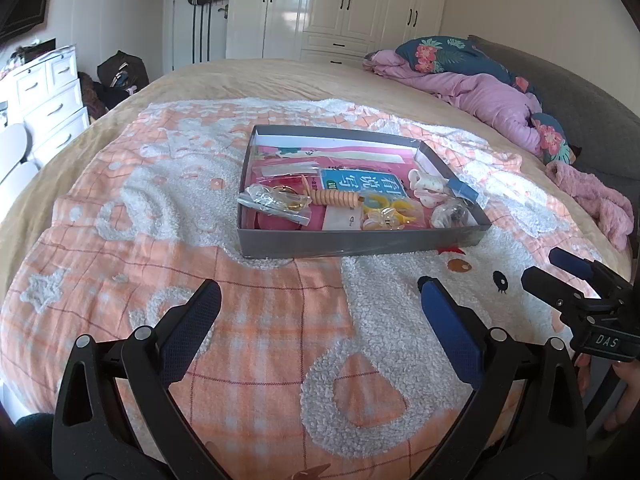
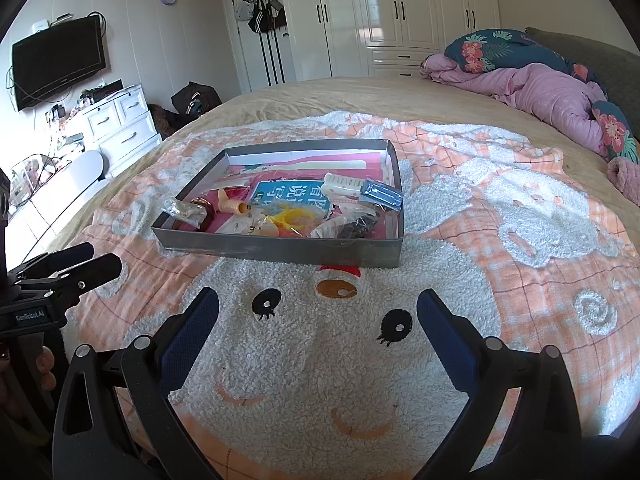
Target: Organize jewelry
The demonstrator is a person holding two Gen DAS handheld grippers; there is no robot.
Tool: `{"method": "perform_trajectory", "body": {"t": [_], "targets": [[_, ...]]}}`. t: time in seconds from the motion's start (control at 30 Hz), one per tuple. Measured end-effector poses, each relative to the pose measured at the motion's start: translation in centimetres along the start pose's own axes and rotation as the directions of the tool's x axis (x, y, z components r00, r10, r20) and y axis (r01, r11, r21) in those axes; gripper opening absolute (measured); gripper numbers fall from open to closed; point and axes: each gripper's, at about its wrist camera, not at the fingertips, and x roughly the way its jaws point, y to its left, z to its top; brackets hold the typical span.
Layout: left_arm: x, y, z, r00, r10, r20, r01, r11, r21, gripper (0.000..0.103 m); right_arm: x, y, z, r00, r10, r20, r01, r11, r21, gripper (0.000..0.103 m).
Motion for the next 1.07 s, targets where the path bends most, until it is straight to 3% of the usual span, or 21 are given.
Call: {"method": "perform_trajectory", "body": {"t": [0.4,0.67,0.8,0.87,0.97,1.07], "targets": [[0.4,0.1,0.2,1.000,-0.006,-0.024,0.006,1.000,-0.003,0.094,0.2,-0.6,-0.2,1.000,-0.001,-0.007,0.001,1.000,0.009,0.099],[1.5,3.6,2.0,0.997,0.062,-0.043,-0.064,0.996,-0.058,0.094,1.6,-4.2,2.0,0.999,-0.051,-0.011,0.051,0.997,0.050,0.099],[4.8,10.3,6.5,0.983,0.162,-0.089,-0.172,0.977,-0.123,0.094,3.8,-10.5,5.9,0.984,-0.176,-0.009,0.176,0.979,0.103,0.099],[7.8,14.7,9.3,0.954,0.277,-0.114,-0.292,0.944,-0.153,0.094,6.3,-14.4,7.9,0.969,-0.242,-0.055,0.247,0.961,0.124,0.099],[12.5,20.2,12.2,0.925,0.352,-0.146,-0.376,0.906,-0.195,0.094,11.3,-20.9,10.3,0.925,-0.349,-0.148,0.370,0.917,0.151,0.099],[17.0,23.7,12.9,0.897,0.413,-0.155,-0.439,0.874,-0.207,0.094,16.1,-25.9,10.8,0.896,-0.375,-0.237,0.421,0.888,0.186,0.099]]}}
